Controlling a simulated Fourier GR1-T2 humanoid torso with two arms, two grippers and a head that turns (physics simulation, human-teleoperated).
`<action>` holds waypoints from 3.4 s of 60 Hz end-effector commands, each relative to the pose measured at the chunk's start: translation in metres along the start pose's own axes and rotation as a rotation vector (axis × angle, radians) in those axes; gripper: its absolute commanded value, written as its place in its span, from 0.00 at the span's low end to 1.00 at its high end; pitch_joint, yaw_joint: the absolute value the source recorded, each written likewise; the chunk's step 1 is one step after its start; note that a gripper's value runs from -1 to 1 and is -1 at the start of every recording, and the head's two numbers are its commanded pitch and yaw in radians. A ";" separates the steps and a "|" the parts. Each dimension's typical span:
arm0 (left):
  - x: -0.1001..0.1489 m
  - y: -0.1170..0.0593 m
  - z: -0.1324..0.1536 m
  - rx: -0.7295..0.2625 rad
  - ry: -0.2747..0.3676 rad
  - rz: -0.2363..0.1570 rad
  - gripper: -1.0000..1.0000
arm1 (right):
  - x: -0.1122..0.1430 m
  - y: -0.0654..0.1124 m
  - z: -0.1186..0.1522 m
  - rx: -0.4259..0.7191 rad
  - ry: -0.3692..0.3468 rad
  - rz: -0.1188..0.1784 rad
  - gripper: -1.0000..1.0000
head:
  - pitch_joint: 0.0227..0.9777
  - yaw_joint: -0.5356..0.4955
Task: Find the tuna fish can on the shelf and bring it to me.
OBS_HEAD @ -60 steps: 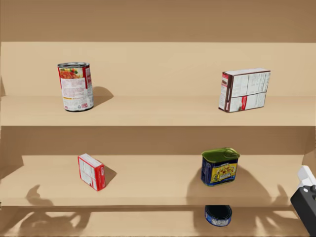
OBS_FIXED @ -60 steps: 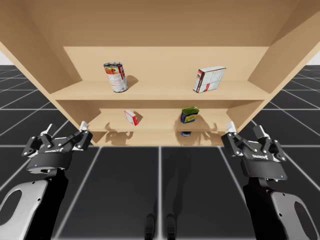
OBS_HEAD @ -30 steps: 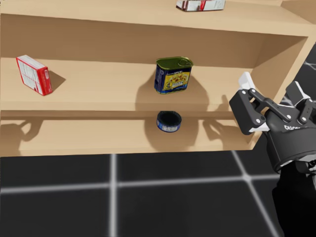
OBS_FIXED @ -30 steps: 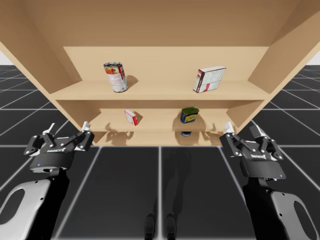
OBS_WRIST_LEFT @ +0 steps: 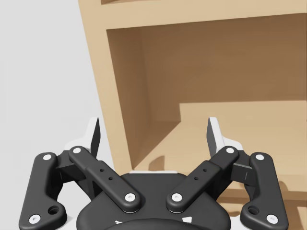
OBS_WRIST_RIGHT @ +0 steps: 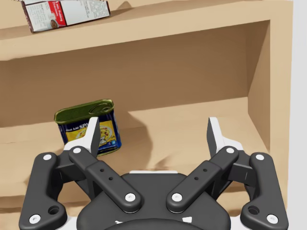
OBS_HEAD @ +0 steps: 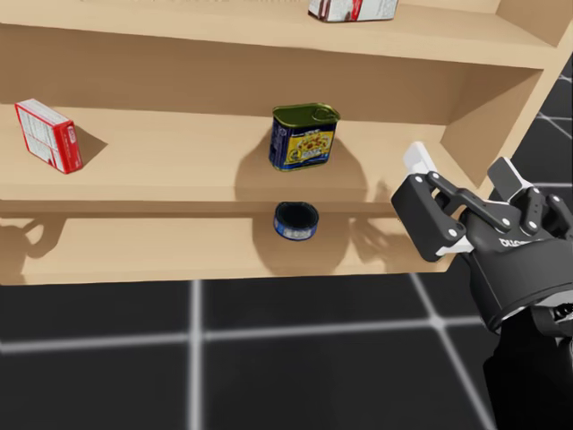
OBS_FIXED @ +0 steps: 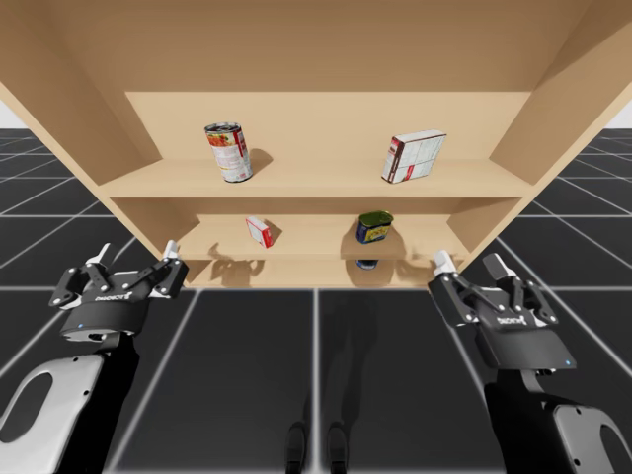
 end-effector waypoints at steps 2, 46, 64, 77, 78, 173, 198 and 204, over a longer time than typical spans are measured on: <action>0.000 -0.001 0.001 -0.002 0.000 0.003 0.00 | -0.006 0.018 0.023 0.098 0.131 -0.067 0.00 | 0.73 0.32; -0.003 -0.007 0.001 -0.016 0.005 -0.004 0.00 | -0.100 0.041 -0.011 0.113 0.312 0.149 0.00 | 0.73 0.29; -0.003 -0.008 0.002 -0.019 0.005 -0.006 0.00 | -0.121 0.052 -0.046 0.074 0.309 0.197 0.00 | 0.73 0.28; -0.003 -0.009 0.003 -0.019 0.006 -0.005 0.00 | -0.129 0.063 -0.073 0.062 0.312 0.225 0.00 | 0.73 0.28; -0.003 -0.009 0.003 -0.019 0.006 -0.005 0.00 | -0.130 0.063 -0.075 0.062 0.313 0.229 0.00 | 0.73 0.28; -0.002 -0.010 0.003 -0.027 0.007 -0.004 0.00 | -0.166 0.044 -0.130 -0.028 0.392 0.234 1.00 | 0.71 0.27; -0.002 -0.010 0.004 -0.029 0.006 -0.005 0.00 | -0.125 0.032 -0.073 0.001 0.317 0.243 1.00 | 0.71 0.26; -0.002 -0.010 0.004 -0.029 0.006 -0.006 0.00 | -0.118 0.029 -0.055 0.017 0.309 0.241 1.00 | 0.71 0.26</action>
